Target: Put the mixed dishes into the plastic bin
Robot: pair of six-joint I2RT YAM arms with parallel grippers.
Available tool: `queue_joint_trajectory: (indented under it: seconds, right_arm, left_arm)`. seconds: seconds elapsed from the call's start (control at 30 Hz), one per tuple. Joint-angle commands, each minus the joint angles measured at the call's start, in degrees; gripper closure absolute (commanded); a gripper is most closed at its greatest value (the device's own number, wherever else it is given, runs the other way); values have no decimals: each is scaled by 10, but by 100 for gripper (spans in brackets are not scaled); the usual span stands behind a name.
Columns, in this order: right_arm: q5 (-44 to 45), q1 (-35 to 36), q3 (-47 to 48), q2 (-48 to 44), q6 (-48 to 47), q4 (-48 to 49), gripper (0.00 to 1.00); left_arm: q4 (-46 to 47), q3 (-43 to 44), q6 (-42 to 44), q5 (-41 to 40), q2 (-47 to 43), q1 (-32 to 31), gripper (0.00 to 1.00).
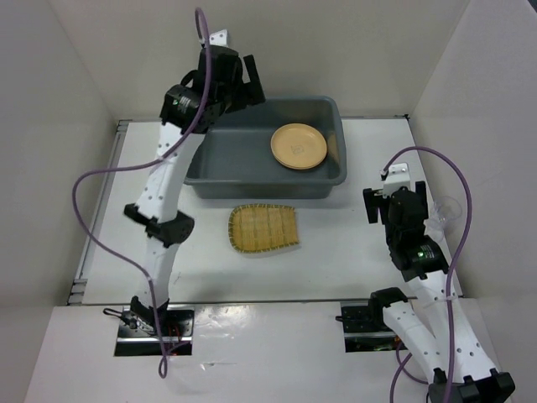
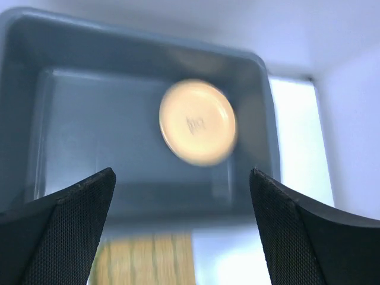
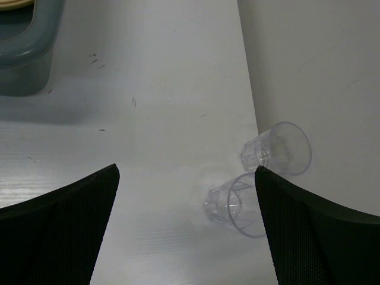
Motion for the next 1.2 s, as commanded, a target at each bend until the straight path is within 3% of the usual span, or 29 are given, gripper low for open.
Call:
queue_joint_trajectory:
  seconds: [0.0,0.07,0.1,0.13,0.17,0.2,0.23,0.27,0.4,0.63,0.77,0.9,1.17]
  right_arm:
    - [3,11,-5,-2,8,32,1]
    - [3,16,-5,-2,8,32,1]
    - [3,16,-5,-2,8,32,1]
    - [3,16,-5,-2,8,32,1]
    - [3,16,-5,-2,8,32,1]
    - [3,16,-5,-2,8,32,1]
    - [3,16,-5,-2,8,32,1]
    - [3,21,-5,-2,8,32,1]
    - [3,40,-5,-7,8,32,1]
    - [3,69,-5,-12,8,32,1]
    - [3,69,-5,-17,8,32,1]
    - [3,69,-5,-18,8,32,1]
    - [3,69,-5,-18,8,32,1]
  left_arm:
    - [-71,-194,11,-8,-87,-22,0]
    - [-48,-309,0,-29,-141,-52,0]
    - [9,-378,-5,-35,-214,-62,0]
    - [47,-540,-11,-19,-260,-67,0]
    - [94,-634,-17,-1,-311,-67,0]
    - [146,-728,-23,27,-422,-62,0]
    - [230,-811,-43,92,-473,-54,0]
    - [256,-938,-52,117,-552,-48,0]
    - [283,-1104,-73,177,-638,-42,0]
    - [369,-1270,-161,200,-745,-42,0]
    - [458,-1394,-228,238,-752,-42,0]
    - [485,-1415,-236,231,-759,-42,0]
    - [570,-1433,-241,222,-672,-42,0]
